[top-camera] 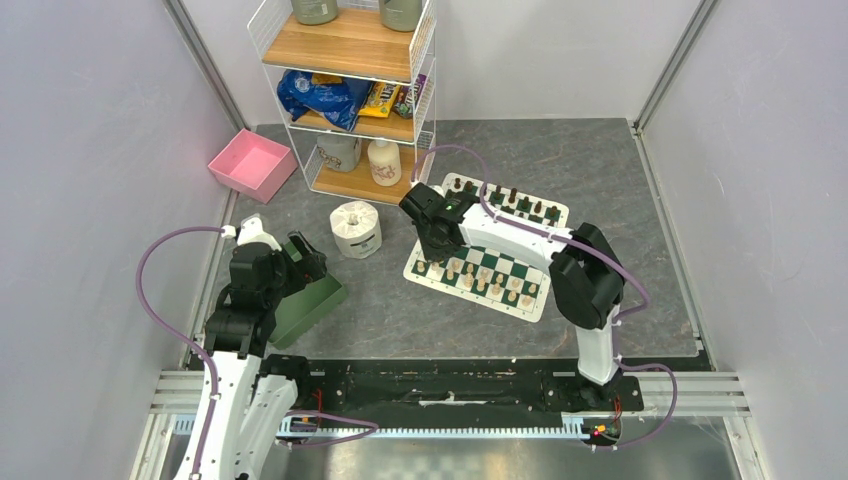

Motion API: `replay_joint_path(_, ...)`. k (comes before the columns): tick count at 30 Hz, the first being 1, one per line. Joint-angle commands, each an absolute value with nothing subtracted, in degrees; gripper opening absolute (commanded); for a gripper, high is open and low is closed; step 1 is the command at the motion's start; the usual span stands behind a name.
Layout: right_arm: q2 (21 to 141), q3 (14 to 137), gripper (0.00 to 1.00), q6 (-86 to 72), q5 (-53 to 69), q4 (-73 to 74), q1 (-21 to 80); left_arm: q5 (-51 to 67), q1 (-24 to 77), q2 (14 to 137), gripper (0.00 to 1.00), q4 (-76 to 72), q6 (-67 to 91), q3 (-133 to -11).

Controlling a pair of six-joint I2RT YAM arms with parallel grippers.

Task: Set up the chess pieces on the board

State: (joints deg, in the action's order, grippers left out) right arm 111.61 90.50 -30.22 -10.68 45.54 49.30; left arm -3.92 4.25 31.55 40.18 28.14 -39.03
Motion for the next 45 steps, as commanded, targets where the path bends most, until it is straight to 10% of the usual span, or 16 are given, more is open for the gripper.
replay_joint_path(1, 112.81, 93.15, 0.12, -30.42, -12.67, 44.86, 49.6, -3.56, 4.35, 31.12, 0.98, 38.5, 26.55, -39.2)
replay_joint_path(25, 116.73, 91.67, 0.21, -31.1, -11.33, 42.64, 49.61, -3.69, 4.31, 31.42, 0.98, 38.49, 26.55, -39.2)
replay_joint_path(38, 107.75, 92.61, 0.49, -30.21, -12.05, 45.14, 49.59, -3.52, 4.33, 31.16, 0.99, 38.5, 26.61, -39.2)
replay_joint_path(45, 93.64, 87.64, 0.91, -32.79, -25.92, 49.09, 49.02, -3.27, 4.31, 31.16, 0.99, 38.58, 26.62, -39.43)
